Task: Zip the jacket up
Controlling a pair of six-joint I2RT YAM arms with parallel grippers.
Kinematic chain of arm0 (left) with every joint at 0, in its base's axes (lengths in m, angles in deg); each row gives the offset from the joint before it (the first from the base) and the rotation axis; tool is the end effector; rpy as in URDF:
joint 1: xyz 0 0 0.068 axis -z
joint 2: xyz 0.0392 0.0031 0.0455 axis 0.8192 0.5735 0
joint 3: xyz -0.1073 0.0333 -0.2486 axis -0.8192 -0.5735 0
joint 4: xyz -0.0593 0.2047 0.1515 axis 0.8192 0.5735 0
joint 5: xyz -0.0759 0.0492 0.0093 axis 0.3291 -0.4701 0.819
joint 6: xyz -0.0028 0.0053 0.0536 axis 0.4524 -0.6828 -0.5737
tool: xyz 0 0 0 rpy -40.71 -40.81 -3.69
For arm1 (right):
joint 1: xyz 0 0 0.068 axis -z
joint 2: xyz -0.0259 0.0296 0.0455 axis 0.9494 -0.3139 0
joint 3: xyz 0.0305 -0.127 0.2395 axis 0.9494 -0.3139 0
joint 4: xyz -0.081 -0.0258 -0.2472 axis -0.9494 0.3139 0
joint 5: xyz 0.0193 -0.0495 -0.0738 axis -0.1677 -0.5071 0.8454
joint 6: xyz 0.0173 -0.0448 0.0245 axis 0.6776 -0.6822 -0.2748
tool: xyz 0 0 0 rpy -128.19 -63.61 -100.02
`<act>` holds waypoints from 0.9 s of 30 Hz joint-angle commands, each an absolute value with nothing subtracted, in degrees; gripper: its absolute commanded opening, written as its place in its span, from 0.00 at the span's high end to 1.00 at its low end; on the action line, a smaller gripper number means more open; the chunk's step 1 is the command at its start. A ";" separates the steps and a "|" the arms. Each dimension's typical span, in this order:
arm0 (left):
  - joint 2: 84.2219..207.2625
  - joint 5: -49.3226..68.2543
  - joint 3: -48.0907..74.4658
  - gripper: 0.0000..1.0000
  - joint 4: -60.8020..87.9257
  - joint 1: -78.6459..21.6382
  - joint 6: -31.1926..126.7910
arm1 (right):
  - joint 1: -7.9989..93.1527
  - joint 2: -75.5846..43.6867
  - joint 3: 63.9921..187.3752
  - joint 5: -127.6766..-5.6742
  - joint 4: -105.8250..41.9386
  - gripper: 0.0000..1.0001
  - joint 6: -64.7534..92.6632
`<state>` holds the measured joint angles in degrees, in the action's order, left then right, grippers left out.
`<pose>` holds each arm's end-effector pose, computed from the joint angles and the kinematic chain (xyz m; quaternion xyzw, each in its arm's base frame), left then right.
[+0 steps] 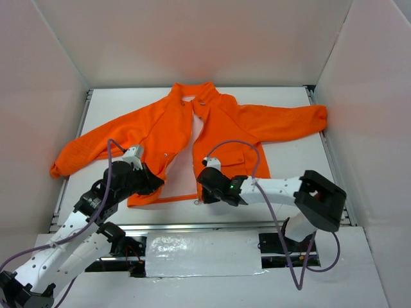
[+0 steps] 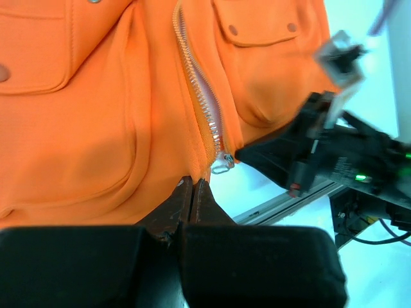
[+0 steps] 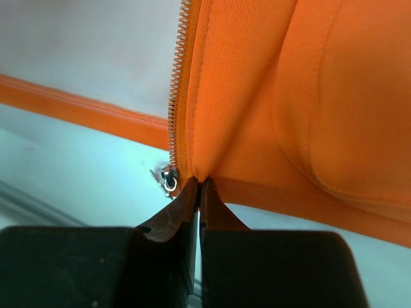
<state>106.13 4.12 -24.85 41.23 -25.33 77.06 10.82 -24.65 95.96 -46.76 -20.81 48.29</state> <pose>0.1293 -0.0758 0.2707 -0.0698 0.8506 -0.3183 0.4126 0.1519 0.2572 0.1612 -0.1316 0.9412 0.1643 0.2644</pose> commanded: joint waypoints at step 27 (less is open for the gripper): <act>116.12 -3.53 -40.79 1.00 -5.95 -16.43 83.33 | 10.53 -10.89 91.08 -40.75 -33.25 1.00 66.38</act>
